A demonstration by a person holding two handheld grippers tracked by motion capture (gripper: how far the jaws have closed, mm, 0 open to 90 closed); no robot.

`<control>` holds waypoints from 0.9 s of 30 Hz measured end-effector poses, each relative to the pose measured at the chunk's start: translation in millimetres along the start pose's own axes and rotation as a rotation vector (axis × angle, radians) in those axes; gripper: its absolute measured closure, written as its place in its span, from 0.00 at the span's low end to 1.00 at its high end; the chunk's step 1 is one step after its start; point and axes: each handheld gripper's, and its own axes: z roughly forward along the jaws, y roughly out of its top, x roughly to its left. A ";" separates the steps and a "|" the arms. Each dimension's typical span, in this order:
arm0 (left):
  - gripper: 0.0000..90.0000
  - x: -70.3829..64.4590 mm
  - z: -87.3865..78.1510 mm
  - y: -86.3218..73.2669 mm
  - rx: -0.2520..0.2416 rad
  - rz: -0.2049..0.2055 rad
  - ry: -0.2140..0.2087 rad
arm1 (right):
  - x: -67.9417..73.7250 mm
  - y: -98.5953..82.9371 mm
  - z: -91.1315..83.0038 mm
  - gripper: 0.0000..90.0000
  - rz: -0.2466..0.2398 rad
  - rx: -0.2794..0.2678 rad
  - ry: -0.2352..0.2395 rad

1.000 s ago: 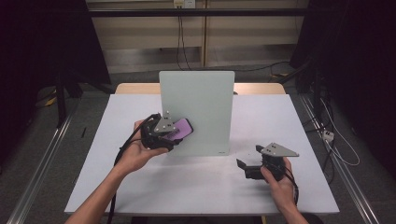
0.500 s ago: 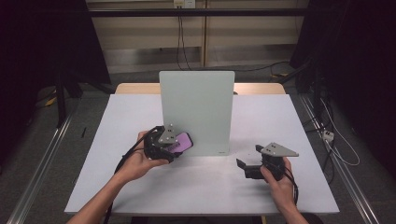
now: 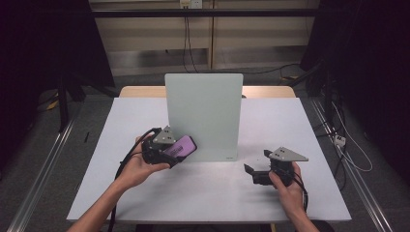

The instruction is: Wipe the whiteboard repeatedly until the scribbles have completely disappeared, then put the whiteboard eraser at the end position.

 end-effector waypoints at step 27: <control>0.45 -8.5 -6.5 2.5 -0.002 -0.054 -0.106 | 0.4 0.3 1.3 0.07 0.005 0.000 0.004</control>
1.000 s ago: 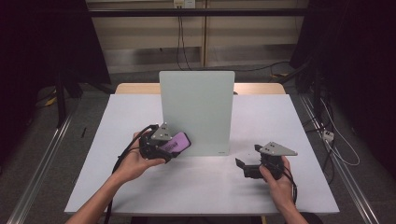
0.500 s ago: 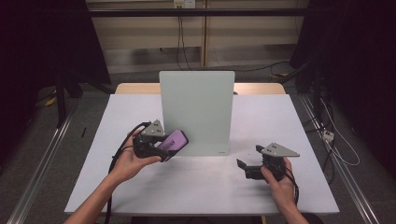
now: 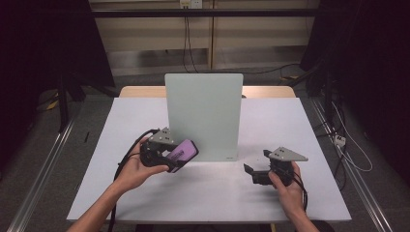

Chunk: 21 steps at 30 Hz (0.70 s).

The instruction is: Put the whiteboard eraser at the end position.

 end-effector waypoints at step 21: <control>0.45 -15.6 17.1 7.6 0.068 0.006 -0.020 | -3.0 -1.6 -5.9 0.07 -0.001 -0.014 0.006</control>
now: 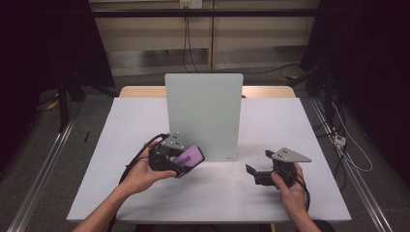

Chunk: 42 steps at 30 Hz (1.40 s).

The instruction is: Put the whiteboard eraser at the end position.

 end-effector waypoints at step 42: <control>0.45 -27.3 62.2 22.4 0.153 0.056 -0.125 | 2.0 1.5 1.7 0.07 -0.010 0.001 0.001</control>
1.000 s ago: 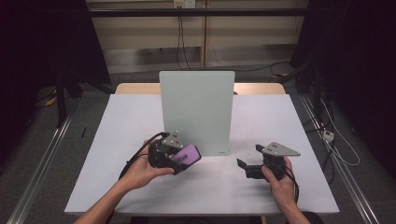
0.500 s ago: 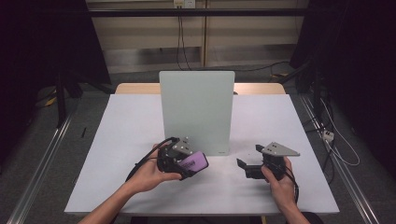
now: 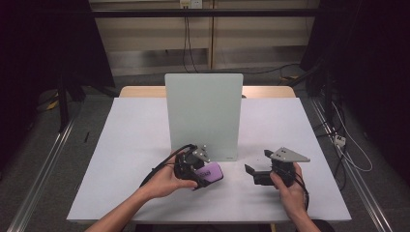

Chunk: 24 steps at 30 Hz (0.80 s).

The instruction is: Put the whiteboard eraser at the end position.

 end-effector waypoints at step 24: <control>0.30 -0.9 16.1 1.9 -0.006 -0.001 0.007 | 0.1 0.1 -0.2 0.07 -0.001 -0.002 0.001</control>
